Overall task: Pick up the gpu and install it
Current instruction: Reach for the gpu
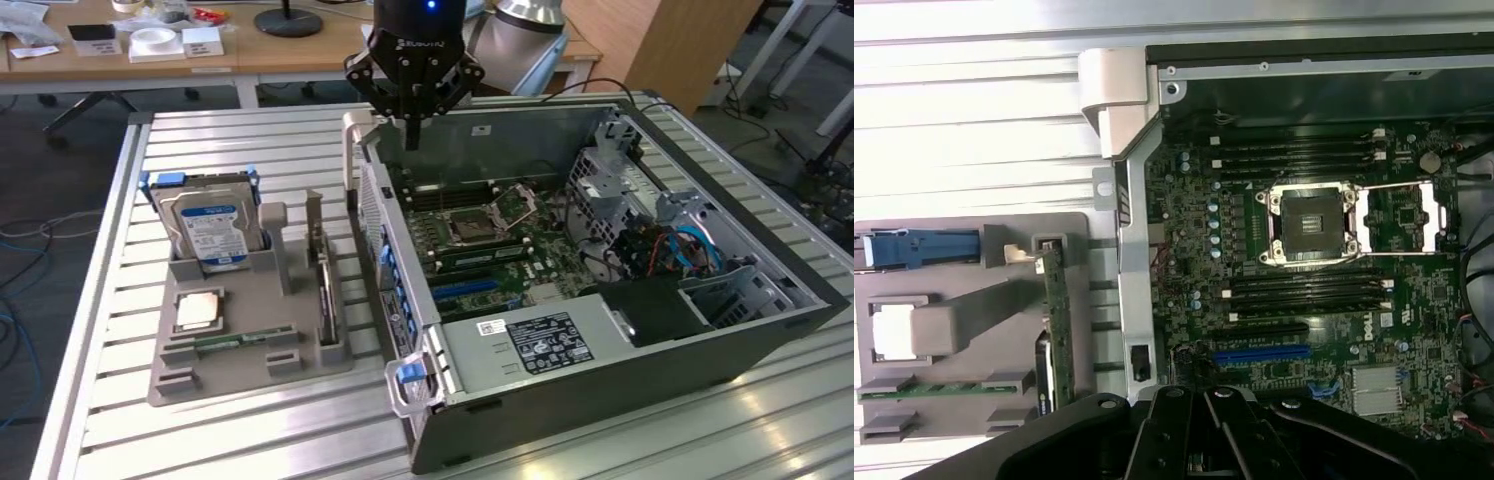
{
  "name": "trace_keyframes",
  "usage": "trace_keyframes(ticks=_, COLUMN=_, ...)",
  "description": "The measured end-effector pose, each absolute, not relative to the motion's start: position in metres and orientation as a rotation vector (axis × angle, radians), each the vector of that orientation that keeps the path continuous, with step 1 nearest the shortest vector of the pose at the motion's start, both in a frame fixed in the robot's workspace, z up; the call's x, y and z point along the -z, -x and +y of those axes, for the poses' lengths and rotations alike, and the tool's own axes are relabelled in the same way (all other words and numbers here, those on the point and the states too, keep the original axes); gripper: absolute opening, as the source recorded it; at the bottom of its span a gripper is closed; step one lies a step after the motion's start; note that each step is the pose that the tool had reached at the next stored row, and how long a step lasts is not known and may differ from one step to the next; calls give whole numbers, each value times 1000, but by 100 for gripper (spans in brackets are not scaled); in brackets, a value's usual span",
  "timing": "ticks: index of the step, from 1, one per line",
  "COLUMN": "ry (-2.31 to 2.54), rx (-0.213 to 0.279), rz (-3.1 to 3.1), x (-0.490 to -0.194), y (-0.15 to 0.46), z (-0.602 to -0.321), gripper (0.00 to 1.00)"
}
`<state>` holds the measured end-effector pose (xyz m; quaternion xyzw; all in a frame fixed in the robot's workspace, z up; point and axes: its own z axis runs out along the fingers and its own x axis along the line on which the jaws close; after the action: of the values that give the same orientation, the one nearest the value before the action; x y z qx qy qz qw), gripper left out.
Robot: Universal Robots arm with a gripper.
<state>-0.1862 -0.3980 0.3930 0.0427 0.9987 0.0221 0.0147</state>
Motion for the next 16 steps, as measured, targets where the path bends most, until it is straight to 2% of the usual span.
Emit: trace_keyframes(ticks=16, ry=-138, rx=-69, rz=3107, x=-393, y=203, z=-397, gripper=11)
